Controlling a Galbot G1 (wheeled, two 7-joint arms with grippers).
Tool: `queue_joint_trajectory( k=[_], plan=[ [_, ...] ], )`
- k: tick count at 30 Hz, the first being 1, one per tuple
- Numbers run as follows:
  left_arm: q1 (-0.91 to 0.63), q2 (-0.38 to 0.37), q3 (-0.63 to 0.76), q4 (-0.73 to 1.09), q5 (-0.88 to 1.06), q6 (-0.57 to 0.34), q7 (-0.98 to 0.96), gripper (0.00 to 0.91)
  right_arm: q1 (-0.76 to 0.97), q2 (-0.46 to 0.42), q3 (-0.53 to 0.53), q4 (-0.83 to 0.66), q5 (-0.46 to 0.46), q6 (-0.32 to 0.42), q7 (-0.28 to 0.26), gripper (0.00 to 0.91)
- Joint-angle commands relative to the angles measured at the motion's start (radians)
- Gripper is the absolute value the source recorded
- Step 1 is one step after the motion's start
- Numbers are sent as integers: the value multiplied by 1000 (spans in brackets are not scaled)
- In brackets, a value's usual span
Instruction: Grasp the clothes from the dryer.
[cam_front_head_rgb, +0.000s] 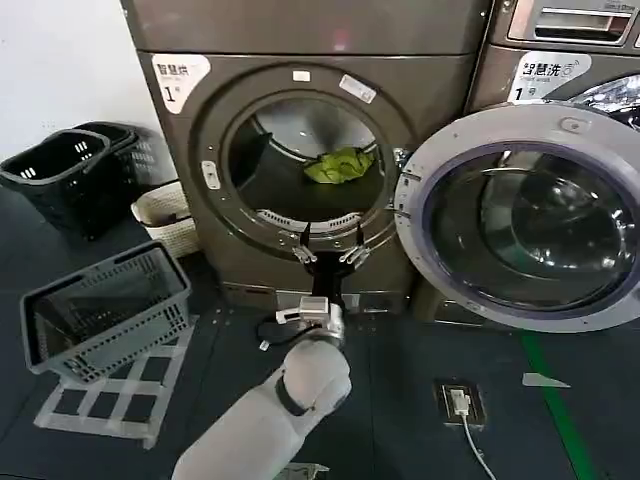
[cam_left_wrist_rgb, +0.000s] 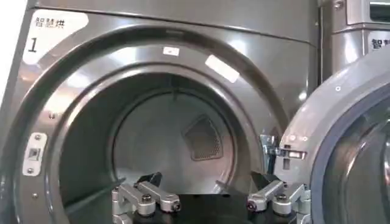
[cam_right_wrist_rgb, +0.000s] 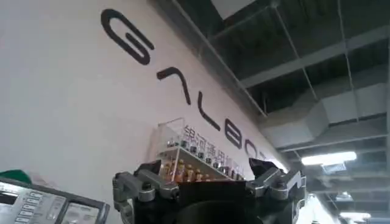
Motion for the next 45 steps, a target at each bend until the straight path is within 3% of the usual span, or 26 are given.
queue_joint_trajectory(
  k=[1, 45],
  plan=[
    [2, 2, -1, -1, 0, 0, 1, 907, 0, -1, 2, 2, -4, 13, -2, 907],
    [-10, -1, -50, 21, 6, 17, -20, 907, -17, 1, 17, 11, 6, 63, -37, 907]
  ],
)
